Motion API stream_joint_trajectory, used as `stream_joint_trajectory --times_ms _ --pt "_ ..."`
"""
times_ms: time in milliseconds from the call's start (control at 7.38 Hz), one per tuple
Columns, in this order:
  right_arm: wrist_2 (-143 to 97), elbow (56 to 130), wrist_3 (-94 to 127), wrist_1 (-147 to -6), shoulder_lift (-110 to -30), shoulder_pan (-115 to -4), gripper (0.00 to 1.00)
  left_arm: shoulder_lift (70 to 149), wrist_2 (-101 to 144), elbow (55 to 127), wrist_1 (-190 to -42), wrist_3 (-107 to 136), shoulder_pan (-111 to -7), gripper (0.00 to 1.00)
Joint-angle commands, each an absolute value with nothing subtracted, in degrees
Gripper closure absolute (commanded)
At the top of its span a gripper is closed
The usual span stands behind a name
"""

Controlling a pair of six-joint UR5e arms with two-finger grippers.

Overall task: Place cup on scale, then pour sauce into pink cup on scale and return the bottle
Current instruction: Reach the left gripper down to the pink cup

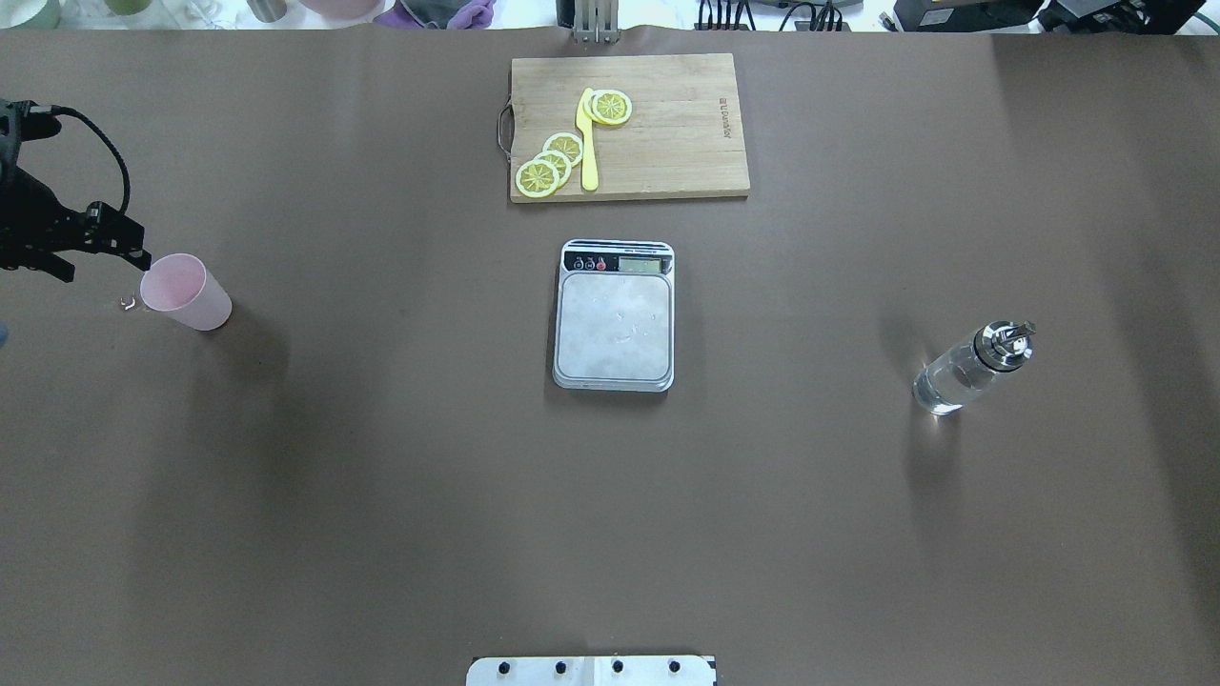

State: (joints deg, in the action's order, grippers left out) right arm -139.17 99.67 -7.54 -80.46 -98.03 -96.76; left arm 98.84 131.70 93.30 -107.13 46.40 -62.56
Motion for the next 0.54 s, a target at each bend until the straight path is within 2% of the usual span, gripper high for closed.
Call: stream_joint_trajectory --times_ms 0,407 --pt "-140.18 100.02 -7.56 -80.95 -98.26 -96.86 0.0 98.96 130.69 93.17 -107.23 47.64 -60.65 0.08" --pt "-140.01 100.72 -7.56 -80.51 -100.01 -96.86 0.0 98.96 130.87 93.08 -107.31 47.81 -59.15 0.22"
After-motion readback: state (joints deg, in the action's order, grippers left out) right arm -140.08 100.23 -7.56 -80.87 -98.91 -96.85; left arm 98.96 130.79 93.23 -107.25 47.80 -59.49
